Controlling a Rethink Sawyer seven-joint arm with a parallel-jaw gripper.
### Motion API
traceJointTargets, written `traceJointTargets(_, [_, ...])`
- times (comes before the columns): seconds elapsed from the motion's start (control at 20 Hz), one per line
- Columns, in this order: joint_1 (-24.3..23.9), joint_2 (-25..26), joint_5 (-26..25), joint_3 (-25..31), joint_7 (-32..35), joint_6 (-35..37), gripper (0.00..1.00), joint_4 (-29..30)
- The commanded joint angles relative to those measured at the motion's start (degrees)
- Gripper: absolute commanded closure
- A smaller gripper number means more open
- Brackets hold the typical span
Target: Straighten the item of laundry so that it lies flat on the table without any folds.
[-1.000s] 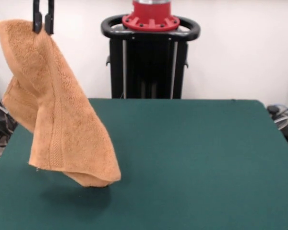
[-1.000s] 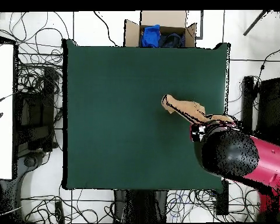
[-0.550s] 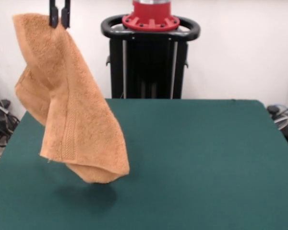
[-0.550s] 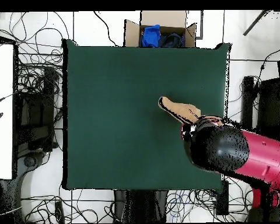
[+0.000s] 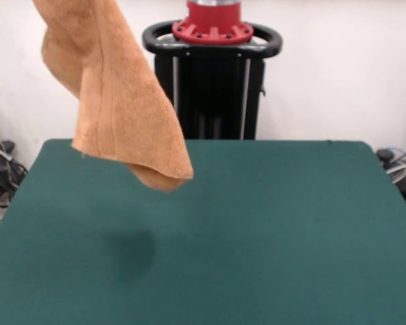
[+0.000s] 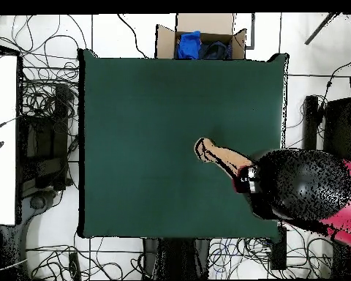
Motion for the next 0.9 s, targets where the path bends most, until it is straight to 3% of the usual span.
traceJointTargets(0.05, [1.27, 0.03, 0.07, 3.94, -5.37, 2.72, 1.0, -3.11])
traceJointTargets(0.45, [2.14, 2.86, -0.28, 4.4, -3.92, 2.8, 1.0, -5.43])
traceJointTargets(0.9, [3.01, 8.05, -0.9, 3.91, -0.46, -10.66, 1.0, -1.92])
